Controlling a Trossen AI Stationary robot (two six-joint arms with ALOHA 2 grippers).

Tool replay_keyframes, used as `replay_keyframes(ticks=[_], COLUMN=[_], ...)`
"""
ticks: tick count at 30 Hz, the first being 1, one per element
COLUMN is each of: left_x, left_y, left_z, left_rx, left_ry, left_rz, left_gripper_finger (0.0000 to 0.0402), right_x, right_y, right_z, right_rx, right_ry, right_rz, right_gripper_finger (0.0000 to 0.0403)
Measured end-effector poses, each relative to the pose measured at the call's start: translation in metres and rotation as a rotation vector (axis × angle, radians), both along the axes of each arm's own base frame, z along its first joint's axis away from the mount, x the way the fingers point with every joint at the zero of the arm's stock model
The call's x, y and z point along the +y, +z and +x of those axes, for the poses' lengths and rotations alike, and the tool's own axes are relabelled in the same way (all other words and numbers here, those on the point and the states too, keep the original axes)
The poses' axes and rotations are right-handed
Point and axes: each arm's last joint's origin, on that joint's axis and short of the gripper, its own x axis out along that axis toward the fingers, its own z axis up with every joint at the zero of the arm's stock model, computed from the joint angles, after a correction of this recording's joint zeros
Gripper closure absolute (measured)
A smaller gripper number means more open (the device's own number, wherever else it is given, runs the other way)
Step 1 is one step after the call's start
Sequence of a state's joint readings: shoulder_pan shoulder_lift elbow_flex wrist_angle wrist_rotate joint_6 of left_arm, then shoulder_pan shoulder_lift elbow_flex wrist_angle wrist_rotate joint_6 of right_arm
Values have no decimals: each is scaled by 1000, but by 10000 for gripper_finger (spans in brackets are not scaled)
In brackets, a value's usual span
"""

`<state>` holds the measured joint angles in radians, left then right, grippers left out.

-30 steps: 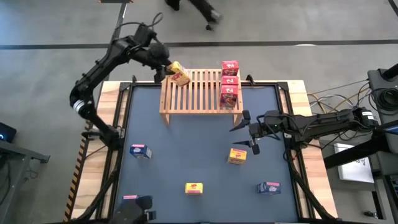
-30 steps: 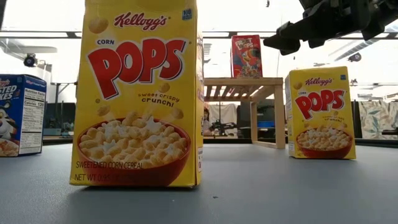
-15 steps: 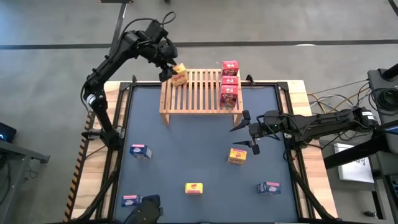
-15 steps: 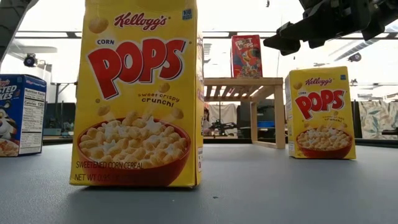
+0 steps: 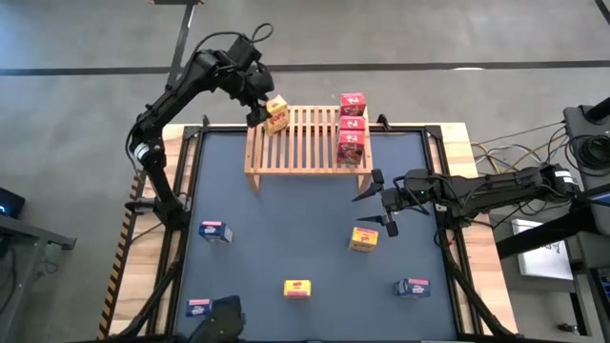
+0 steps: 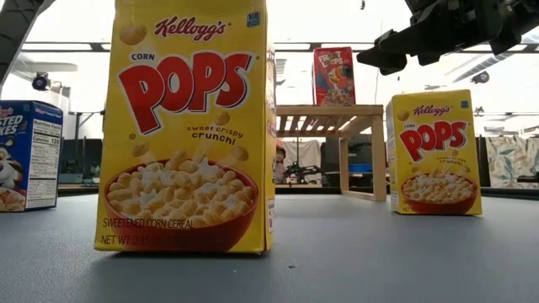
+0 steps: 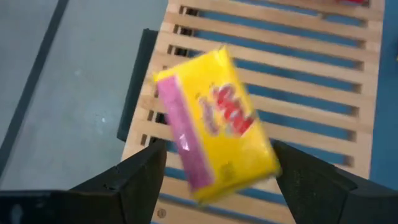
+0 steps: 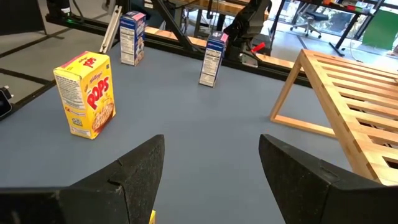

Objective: Stack cereal on shelf
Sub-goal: Put the top yellow cereal box on the shelf

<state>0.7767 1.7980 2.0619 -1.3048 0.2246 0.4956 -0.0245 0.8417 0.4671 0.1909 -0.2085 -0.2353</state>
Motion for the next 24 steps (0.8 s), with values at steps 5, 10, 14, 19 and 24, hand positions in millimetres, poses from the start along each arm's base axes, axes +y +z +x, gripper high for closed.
replay_keyframes(ticks=[5,10,14,19,24], left_x=[-10,-22,-35,-50,-59], left_y=[15,21,18,-6,-46], left_z=[-14,-29,-50,-71,-79], left_rx=[-47,-99,-161,-354,-495], left_ry=[25,50,83,92,105], left_rz=[29,63,109,177,274], left_gripper_finger=[137,139,139,139,139], right_x=[0,0,0,0,0], right_y=[0,0,0,0,1], right_z=[0,0,0,0,0], right_rx=[0,0,0,-1,-8], right_ry=[0,0,0,0,0], right_rz=[0,0,0,0,0], right_gripper_finger=[152,152,152,152,152])
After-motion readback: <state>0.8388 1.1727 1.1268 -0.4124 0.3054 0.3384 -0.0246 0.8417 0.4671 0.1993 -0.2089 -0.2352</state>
